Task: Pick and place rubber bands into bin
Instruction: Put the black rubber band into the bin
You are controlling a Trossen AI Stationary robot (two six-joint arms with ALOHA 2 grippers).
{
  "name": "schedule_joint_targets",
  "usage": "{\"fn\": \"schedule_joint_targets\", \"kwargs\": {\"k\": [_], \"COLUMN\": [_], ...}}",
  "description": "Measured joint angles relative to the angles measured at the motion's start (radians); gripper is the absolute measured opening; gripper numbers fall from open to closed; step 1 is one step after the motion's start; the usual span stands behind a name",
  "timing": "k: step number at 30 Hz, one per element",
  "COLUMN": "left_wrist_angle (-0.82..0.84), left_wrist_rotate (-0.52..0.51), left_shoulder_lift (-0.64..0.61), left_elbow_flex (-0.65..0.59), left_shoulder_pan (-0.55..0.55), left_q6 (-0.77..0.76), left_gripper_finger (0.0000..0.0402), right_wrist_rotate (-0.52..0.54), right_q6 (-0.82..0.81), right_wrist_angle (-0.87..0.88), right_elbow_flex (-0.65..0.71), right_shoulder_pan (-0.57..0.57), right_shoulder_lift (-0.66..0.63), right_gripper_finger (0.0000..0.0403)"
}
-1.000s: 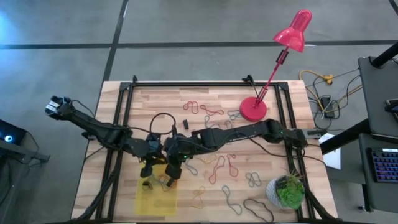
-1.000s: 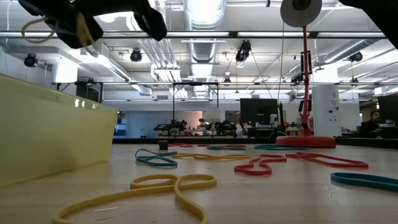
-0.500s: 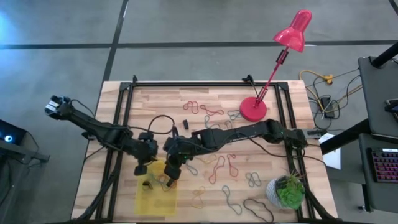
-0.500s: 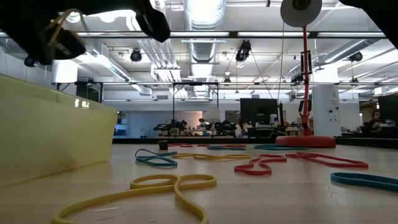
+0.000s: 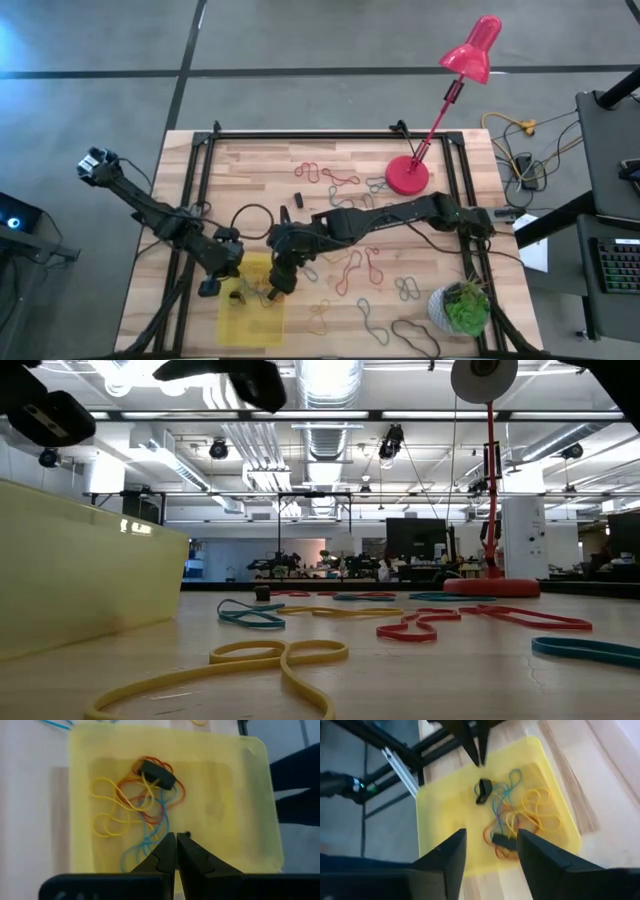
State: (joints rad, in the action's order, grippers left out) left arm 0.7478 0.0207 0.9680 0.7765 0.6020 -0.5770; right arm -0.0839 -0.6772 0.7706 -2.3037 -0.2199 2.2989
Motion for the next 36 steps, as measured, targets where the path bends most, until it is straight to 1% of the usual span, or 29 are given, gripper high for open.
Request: {"fn": "schedule_joint_targets", "kwargs": {"k": [2,4,7,10,11,13,17,21,24,26,29,32,36], "left_wrist_angle": [-0.001,-0.005,-0.004,-0.004,-0.004,-0.005,-0.005,-0.005,-0.006,-0.006,-0.006,-0.008,-0.02], "left_wrist_rotate": [-0.001,-0.001,-0.002,-0.002,-0.001,-0.001,-0.001,-0.001,-0.001,-0.001,-0.001,-0.001,-0.001], "left_shoulder_lift": [0.0,0.001,0.003,0.003,0.003,0.003,0.005,0.012,0.021,0.027,0.034,0.039,0.043], "left_elbow_flex": [0.0,0.0,0.0,0.0,0.0,0.0,0.0,0.0,0.0,0.0,0.0,0.0,0.0], "left_shoulder_pan": [0.021,0.034,0.043,0.056,0.06,0.069,0.079,0.082,0.082,0.082,0.081,0.081,0.081], "left_q6": [-0.033,-0.068,-0.106,-0.124,-0.124,-0.124,-0.124,-0.123,-0.116,-0.115,-0.116,-0.121,-0.124], "left_gripper_finger": [0.0,0.0,0.0,0.0,0.0,0.0,0.0,0.0,0.0,0.0,0.0,0.0,0.0], "right_wrist_rotate": [0.005,0.022,0.034,0.034,0.034,0.028,-0.013,-0.018,-0.015,-0.017,-0.022,-0.022,-0.03], "right_q6": [0.002,0.002,0.004,0.005,0.005,-0.002,-0.054,-0.201,-0.289,-0.351,-0.391,-0.388,-0.337], "right_wrist_angle": [0.069,0.181,0.432,0.683,0.741,0.791,0.796,0.743,0.697,0.673,0.646,0.614,0.541], "right_elbow_flex": [-0.01,-0.012,-0.013,0.009,0.026,0.064,0.14,0.214,0.273,0.312,0.366,0.417,0.489], "right_shoulder_pan": [-0.007,-0.017,-0.047,-0.105,-0.131,-0.191,-0.337,-0.465,-0.527,-0.556,-0.577,-0.581,-0.58], "right_shoulder_lift": [-0.015,-0.035,-0.053,-0.052,-0.052,-0.052,-0.053,-0.054,-0.054,-0.054,-0.054,-0.054,-0.057], "right_gripper_finger": [0.0172,0.0179,0.0185,0.0185,0.0185,0.0185,0.0184,0.0183,0.0183,0.0183,0.0182,0.0182,0.0182]}}
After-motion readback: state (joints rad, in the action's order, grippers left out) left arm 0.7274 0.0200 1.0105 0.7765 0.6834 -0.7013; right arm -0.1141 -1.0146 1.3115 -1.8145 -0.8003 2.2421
